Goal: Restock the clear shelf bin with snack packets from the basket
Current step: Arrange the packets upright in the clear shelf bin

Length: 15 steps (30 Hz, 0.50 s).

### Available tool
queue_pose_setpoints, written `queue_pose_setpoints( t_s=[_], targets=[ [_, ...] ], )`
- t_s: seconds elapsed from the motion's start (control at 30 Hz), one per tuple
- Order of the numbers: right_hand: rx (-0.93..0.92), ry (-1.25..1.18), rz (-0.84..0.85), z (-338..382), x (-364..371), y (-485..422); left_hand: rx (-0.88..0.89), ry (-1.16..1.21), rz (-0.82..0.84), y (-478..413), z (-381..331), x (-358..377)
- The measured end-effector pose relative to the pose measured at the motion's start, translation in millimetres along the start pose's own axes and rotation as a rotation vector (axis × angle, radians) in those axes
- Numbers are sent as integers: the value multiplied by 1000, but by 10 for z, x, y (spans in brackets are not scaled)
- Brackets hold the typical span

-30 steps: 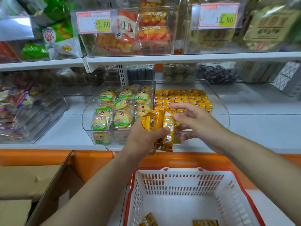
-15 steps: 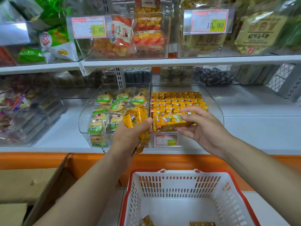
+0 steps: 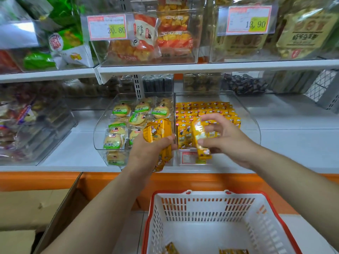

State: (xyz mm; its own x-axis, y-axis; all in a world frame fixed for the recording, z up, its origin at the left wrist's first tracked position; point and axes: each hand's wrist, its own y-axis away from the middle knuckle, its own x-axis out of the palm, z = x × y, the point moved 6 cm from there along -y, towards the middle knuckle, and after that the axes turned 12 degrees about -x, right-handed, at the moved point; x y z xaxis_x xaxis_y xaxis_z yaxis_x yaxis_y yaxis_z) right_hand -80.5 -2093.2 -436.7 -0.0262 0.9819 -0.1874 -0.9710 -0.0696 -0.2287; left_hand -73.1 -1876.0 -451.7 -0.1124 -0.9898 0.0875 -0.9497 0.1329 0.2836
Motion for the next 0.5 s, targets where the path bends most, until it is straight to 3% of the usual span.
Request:
queue_pose_setpoints(
  t_s=[0.1,0.17,0.3,0.5],
  targets=[
    [-25,200,-137,-110,-215,-296,-1,-21,13,-14,-5,-116],
    [-27,363,-143,-202,-247,-493,-3,-31,19,-12,-2,-161],
    [-42,635,-38,-414,-113,-804,7,-67,14,-37,-10,-226],
    [-7,850,140,-650,78,-989,-16,-93,12,-79,11,-261]
  ],
)
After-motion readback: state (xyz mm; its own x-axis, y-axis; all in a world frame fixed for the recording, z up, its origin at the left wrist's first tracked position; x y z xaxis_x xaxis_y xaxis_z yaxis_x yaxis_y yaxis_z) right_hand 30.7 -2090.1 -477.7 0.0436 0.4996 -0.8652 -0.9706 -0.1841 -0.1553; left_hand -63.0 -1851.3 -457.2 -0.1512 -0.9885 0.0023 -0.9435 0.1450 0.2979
